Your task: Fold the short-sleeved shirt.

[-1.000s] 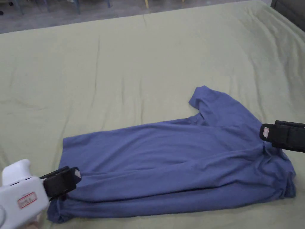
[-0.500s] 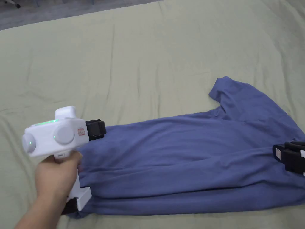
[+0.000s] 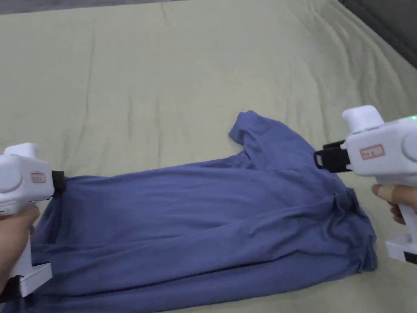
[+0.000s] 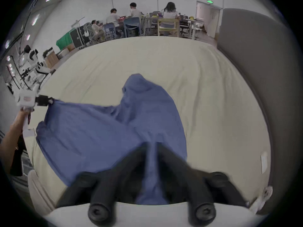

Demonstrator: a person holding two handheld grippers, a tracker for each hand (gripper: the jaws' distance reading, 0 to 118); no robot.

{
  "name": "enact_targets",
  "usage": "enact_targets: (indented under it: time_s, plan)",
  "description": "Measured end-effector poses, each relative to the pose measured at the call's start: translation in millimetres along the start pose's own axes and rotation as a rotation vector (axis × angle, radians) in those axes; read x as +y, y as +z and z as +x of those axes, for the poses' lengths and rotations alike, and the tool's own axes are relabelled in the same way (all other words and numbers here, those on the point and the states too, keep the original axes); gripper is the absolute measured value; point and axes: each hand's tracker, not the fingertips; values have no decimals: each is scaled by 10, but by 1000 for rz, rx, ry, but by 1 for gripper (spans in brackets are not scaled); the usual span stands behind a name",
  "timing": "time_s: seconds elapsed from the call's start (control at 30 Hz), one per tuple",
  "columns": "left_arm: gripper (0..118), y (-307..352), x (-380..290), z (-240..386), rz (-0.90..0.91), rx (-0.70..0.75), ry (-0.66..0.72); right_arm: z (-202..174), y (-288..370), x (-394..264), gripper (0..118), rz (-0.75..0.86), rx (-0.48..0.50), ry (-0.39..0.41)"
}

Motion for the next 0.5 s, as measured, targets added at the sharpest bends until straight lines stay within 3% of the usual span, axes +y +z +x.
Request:
enact_targets:
  time_s: [0.03,0.07,0.1,0.23,0.27,0.3,0.37,0.4,0.43,0.47,0.5]
  plan:
    - [2,68,5,-25,5,7,-3,76,-200,168,75,-35,1,-21]
    - [2,166,-10,-21,19,13,-14,117,-400,291,118,-92,-10,-36]
    - [2,224,-8,-36,24,-4,-21,201,-601,322,113,-34,-38,-40]
    - [2,376,-4,-68,37,-3,-50,452,-1264,483,115,-252,-142,-181]
    - [2,389,-7,-76,37,-5,-48,485,-1379,431,113,-261,-146,-174]
    - [2,393,-10,-80,39,-5,-49,338,-1223,462,105,-282,-164,-156]
    - [2,365,-2,-117,43,-3,-60,305,-1281,395,70,-316,-156,-128]
    - [2,348,-3,-135,42,-1,-66,271,-1220,370,64,-285,-154,-94]
    - [2,337,0,-154,40,-1,-67,266,-1155,409,33,-239,-178,-74]
    - [2,376,-42,-132,38,-1,-62,255,-1086,435,2,-225,-140,-64]
    - [2,379,-46,-155,38,-2,-57,233,-1003,438,2,-209,-126,-49]
